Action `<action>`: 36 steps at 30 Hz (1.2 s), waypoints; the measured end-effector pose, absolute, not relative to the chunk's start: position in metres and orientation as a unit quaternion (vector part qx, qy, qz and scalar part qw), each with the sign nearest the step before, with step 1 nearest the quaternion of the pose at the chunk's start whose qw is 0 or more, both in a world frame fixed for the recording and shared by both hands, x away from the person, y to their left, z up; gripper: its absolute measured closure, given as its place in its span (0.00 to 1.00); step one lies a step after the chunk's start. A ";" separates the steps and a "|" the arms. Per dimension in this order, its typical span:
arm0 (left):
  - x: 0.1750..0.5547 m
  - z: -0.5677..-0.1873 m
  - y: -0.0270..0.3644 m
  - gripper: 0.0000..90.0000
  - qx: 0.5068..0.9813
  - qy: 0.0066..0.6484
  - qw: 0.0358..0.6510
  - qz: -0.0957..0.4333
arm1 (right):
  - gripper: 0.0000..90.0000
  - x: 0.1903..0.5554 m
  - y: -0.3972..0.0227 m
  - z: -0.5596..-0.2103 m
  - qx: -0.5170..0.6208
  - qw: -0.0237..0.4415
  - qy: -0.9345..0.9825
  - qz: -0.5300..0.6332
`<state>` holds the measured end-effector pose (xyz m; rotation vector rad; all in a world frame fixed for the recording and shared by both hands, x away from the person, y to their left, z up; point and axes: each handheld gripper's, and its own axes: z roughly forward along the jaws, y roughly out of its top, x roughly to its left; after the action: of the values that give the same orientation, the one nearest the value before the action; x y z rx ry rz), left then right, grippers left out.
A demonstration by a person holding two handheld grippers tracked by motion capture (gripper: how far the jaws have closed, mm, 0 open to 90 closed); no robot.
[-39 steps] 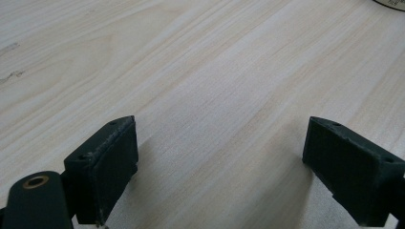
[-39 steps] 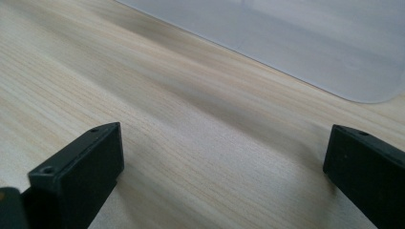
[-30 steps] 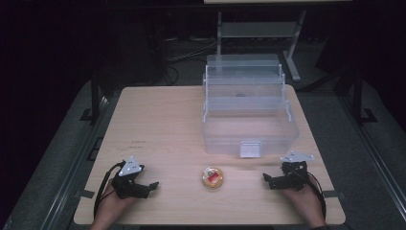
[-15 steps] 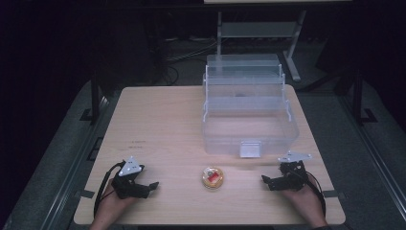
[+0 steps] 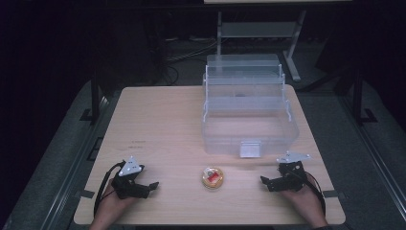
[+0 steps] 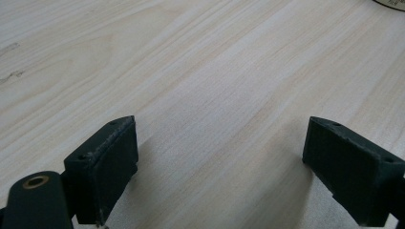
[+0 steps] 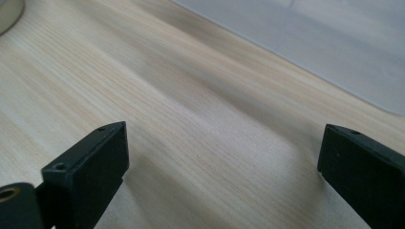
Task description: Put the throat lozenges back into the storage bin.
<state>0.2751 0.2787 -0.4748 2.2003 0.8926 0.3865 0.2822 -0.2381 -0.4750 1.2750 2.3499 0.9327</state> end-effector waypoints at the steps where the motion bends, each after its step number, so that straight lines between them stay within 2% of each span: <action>1: 0.275 -0.475 0.279 0.12 0.853 0.346 0.360 0.150 | 0.03 0.282 -0.238 -0.475 0.445 0.154 0.820 0.325; 36: 0.275 -0.475 0.279 0.12 0.853 0.347 0.360 0.149 | 0.03 0.278 -0.212 -0.446 0.386 0.135 0.837 0.363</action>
<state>0.2749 0.2786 -0.4749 2.1992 0.8953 0.3845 0.2782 -0.2115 -0.4457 1.1179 2.4256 1.0519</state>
